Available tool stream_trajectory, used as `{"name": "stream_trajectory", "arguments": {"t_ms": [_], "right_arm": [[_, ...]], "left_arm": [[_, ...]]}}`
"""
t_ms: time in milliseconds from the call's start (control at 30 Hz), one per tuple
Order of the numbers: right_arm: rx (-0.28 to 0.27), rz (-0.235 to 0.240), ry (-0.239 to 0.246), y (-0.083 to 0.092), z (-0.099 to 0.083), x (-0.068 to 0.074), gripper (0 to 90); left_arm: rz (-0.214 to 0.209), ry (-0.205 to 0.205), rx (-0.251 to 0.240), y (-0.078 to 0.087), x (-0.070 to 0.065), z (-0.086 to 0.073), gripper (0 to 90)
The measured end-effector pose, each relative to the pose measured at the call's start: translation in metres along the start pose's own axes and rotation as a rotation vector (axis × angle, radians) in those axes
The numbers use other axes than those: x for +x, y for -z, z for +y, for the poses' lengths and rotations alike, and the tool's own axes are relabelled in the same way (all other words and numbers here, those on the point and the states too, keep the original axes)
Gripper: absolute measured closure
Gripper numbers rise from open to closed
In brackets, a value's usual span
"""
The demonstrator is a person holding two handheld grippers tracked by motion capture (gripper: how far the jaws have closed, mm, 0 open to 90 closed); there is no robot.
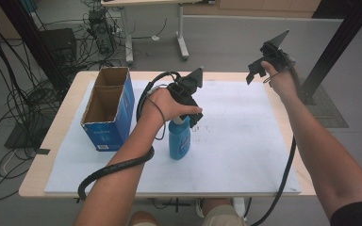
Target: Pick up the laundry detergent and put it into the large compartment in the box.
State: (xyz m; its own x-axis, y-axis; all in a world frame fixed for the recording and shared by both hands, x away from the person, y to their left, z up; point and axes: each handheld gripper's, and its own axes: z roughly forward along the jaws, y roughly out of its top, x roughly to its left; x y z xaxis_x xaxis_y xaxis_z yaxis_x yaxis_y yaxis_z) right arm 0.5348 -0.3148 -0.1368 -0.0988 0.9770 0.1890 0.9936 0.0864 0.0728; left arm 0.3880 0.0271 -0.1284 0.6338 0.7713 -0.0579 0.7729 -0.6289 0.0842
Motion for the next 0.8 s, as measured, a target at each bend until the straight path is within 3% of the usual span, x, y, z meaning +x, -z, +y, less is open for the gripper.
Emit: {"name": "stream_trajectory", "arguments": {"t_ms": [800], "right_arm": [[0.000, 0.001, -0.005, -0.002, -0.001, -0.004, 6.6]], "left_arm": [[0.002, -0.003, 0.040, -0.014, 0.000, 0.007, 6.0]]}}
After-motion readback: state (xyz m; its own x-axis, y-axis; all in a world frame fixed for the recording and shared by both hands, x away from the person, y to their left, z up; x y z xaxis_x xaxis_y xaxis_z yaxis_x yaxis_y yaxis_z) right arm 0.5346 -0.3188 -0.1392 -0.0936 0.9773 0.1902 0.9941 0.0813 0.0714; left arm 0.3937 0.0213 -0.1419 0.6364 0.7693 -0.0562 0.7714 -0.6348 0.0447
